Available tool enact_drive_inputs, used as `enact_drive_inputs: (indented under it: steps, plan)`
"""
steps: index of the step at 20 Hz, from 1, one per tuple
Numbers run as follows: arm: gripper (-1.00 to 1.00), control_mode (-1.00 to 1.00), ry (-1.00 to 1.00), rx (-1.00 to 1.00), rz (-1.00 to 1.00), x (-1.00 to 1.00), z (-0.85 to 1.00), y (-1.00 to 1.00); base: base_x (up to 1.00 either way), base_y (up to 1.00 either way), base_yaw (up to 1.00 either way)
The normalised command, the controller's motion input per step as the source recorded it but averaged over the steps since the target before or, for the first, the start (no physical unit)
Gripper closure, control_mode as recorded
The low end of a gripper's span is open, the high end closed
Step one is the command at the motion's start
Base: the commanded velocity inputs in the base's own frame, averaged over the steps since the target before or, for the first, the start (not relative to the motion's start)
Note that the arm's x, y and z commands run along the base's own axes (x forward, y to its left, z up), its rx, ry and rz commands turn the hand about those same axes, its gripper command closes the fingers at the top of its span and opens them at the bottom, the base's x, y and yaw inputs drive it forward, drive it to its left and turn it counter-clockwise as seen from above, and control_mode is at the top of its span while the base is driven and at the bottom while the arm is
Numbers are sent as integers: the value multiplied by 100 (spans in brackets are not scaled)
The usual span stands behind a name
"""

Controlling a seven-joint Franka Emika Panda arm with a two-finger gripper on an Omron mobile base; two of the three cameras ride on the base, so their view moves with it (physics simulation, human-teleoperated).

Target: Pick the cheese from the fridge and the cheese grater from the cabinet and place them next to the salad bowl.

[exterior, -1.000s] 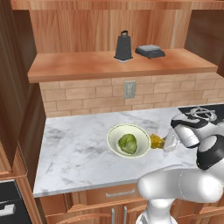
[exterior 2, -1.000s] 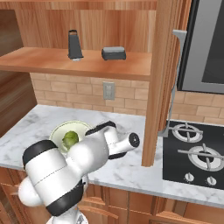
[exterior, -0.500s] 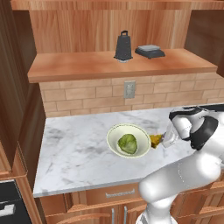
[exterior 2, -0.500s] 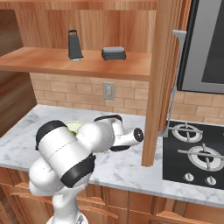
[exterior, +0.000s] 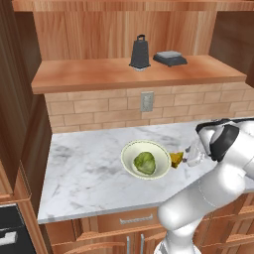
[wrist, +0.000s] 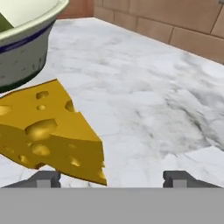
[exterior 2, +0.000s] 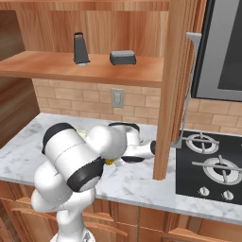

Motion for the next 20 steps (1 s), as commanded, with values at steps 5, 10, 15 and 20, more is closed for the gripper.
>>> enact_drive_inputs:
  steps: [5, 10, 15, 20]
  plan:
    - [-100, -100, -15, 0, 0, -12, 12, 1, 0, 0, 0]
    - [-100, -100, -9, 0, -5, -8, 38, 6, 0, 0, 0]
    - [-100, -100, -1, 1, -13, -18, 70, 2, 0, 0, 0]
    - [-100, -100, 9, 4, -10, -18, 69, 0, 0, 0, 0]
